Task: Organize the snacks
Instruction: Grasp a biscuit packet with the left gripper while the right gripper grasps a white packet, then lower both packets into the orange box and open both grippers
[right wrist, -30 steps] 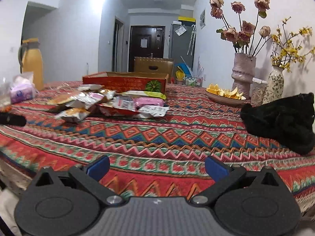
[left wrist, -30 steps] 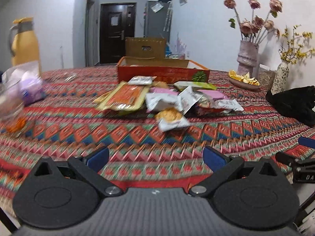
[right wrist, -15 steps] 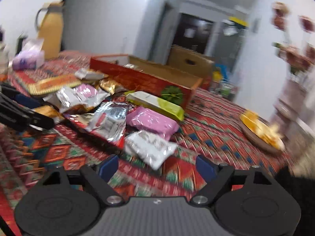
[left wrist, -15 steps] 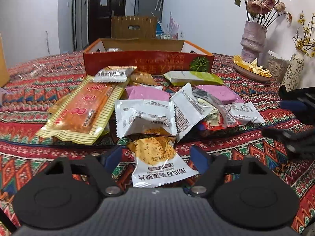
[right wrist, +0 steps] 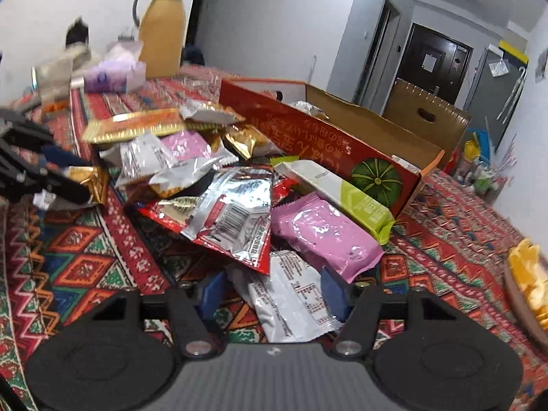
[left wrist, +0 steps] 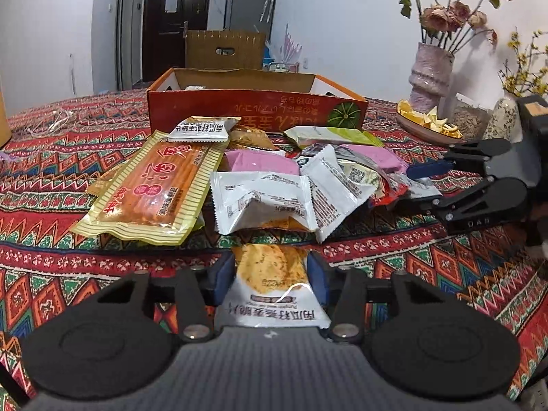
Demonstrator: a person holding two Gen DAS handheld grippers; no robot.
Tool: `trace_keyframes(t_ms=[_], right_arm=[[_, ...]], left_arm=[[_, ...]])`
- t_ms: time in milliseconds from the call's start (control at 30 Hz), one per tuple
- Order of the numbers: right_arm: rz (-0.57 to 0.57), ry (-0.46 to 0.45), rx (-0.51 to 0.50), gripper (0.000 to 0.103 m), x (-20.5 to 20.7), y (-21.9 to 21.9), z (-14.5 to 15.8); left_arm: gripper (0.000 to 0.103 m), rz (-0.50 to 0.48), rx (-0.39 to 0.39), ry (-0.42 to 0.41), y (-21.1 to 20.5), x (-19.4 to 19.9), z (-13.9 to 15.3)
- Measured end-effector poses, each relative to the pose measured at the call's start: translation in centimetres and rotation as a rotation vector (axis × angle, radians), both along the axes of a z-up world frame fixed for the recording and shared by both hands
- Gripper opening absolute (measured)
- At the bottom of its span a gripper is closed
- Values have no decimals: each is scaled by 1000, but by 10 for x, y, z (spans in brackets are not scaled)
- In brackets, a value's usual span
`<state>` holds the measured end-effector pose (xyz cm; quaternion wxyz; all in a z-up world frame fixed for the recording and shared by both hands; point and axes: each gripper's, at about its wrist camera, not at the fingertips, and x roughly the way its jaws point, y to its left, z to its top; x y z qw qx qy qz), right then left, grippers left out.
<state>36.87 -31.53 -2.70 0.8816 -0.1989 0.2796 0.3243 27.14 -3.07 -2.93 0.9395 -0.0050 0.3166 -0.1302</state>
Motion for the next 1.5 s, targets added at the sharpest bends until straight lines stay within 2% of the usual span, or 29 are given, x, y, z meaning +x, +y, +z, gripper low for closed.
trace_keyframes(t_ms=[100,167,267,333,467,533,567,633,700,767,833,933,1000,1100,1200,1267,1300,1400,1500], right_arm=[[2,30,66,76,13,-7,-5],[-4,43,82,79,21,-8,-7],[-29,110,126,78,29,-13,-8],[-84,144,144,68,25,-16,-6],[-212,150,138,59,-22,-20,-2],[-327,143,133,56,-56,-18,0],[-402,140,134,56,-77,-14,1],[-465,124,155,57,-114,-2,-1],[-551,104,194,60,-142,11,-4],[-574,89,240,61,-158,19,-6],[-516,89,270,79,-168,20,-3],[-455,56,245,88,-179,18,2],[-444,62,224,88,-183,18,3],[-430,75,212,85,-189,16,1],[-447,103,234,66,-187,13,-5],[-471,85,249,57,-188,12,-6],[-477,79,252,49,-187,13,-7],[-485,88,277,41,-182,13,-2],[-483,57,288,41,-177,13,12]], left_arm=[[45,-6,21,-12,-9,-4,-2],[42,-3,38,-14,-13,-8,0],[41,-3,18,-8,-13,-20,2],[41,11,19,3,-13,-27,3],[41,37,16,22,-10,-44,4],[41,37,13,32,-9,-53,4],[42,37,14,37,-9,-57,4],[43,30,18,38,-11,-64,4],[45,21,8,45,-14,-68,4],[49,16,21,48,-18,-69,2],[50,10,38,34,-22,-70,-1],[48,7,45,27,-23,-72,-1],[44,3,43,27,-22,-78,1],[41,2,24,29,-20,-89,5],[41,9,28,9,-17,-98,11],[41,18,26,-6,-13,-101,17],[41,21,26,-12,-10,-101,19],[41,39,10,-37,-1,-99,35],[41,40,-22,-69,11,-87,52]])
